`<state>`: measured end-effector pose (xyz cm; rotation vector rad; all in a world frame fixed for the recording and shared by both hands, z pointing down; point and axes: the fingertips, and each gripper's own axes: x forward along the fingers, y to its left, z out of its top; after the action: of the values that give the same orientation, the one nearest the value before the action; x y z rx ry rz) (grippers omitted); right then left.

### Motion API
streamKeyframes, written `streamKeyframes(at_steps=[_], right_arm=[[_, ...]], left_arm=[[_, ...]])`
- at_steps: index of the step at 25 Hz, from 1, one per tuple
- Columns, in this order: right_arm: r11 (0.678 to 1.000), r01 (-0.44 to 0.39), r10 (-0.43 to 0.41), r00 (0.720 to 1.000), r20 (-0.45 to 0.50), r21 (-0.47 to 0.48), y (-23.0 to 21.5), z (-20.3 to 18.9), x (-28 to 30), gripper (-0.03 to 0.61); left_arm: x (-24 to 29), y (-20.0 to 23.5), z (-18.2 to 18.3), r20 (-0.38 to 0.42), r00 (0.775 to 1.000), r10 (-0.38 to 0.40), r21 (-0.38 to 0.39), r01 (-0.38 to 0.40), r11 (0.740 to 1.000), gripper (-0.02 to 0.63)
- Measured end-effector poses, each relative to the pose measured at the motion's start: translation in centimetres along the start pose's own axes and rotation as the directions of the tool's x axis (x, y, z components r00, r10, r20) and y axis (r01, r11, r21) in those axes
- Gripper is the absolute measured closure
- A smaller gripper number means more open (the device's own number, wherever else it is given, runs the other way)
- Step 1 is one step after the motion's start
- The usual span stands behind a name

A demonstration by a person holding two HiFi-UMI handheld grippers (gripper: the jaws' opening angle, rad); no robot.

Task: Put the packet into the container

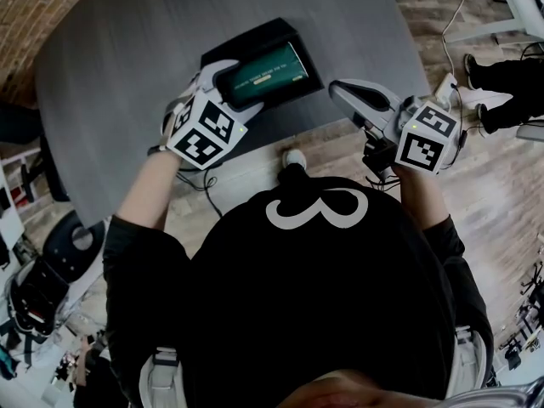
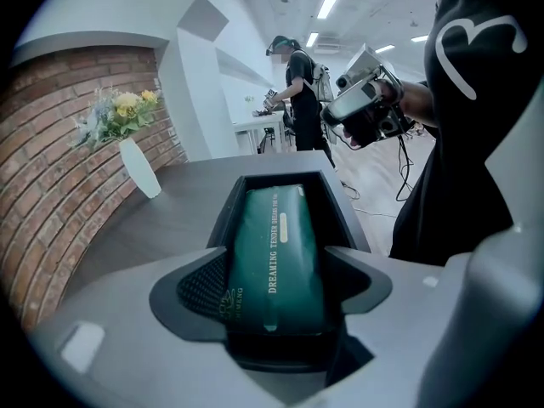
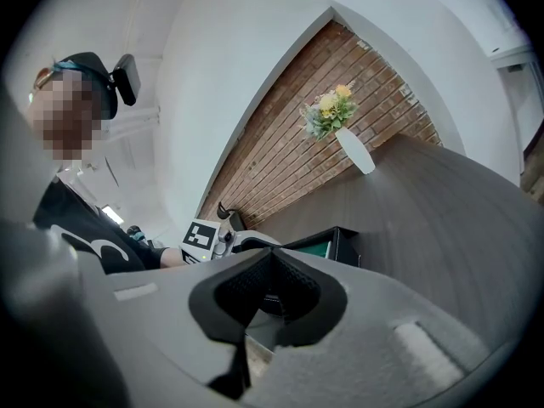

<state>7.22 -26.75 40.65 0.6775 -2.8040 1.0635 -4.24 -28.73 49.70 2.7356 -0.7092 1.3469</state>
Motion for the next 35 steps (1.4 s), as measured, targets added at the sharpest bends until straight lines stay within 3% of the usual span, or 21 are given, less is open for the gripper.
streamKeyframes(at_steps=[9,15,17,20,23,26,31,35], right_arm=[[1.0,-0.008,0.008,1.0,-0.024,-0.015,0.2,0.7,0.3,0.577],[0.999,0.01,-0.011,1.0,-0.009,-0.054,1.0,1.1,0.3,0.577],[0.997,0.012,-0.012,1.0,-0.001,-0.071,1.4,1.4,0.3,0.577],[0.996,-0.001,0.002,1.0,0.019,-0.087,2.7,2.4,0.4,0.577],[0.991,-0.033,0.038,0.999,0.038,-0.129,4.6,3.9,0.5,0.577],[0.981,-0.054,0.065,0.997,0.052,-0.184,6.7,5.2,0.8,0.577],[0.962,-0.081,0.101,0.993,0.063,-0.263,9.3,6.0,1.3,0.577],[0.952,-0.112,0.133,0.99,0.054,-0.285,10.3,5.4,1.8,0.577]], left_arm=[[-0.6,0.4,1.3,0.029,0.999,-0.015,0.004,0.015,1.0,0.235],[-3.1,0.7,3.3,0.162,0.987,-0.001,-0.13,0.023,0.991,0.226],[-4.4,0.9,4.5,0.237,0.971,0.034,-0.232,0.022,0.972,0.288],[-6.5,0.9,6.1,0.328,0.94,0.088,-0.394,0.051,0.917,0.38],[-9.8,0.8,7.5,0.426,0.894,0.141,-0.49,0.097,0.866,0.473],[-13.5,0.3,8.4,0.507,0.84,0.192,-0.534,0.131,0.835,0.531],[-17.6,-1.2,9.9,0.57,0.781,0.255,-0.561,0.144,0.815,0.614],[-18.6,-2.1,9.5,0.574,0.762,0.301,-0.59,0.13,0.797,0.601]])
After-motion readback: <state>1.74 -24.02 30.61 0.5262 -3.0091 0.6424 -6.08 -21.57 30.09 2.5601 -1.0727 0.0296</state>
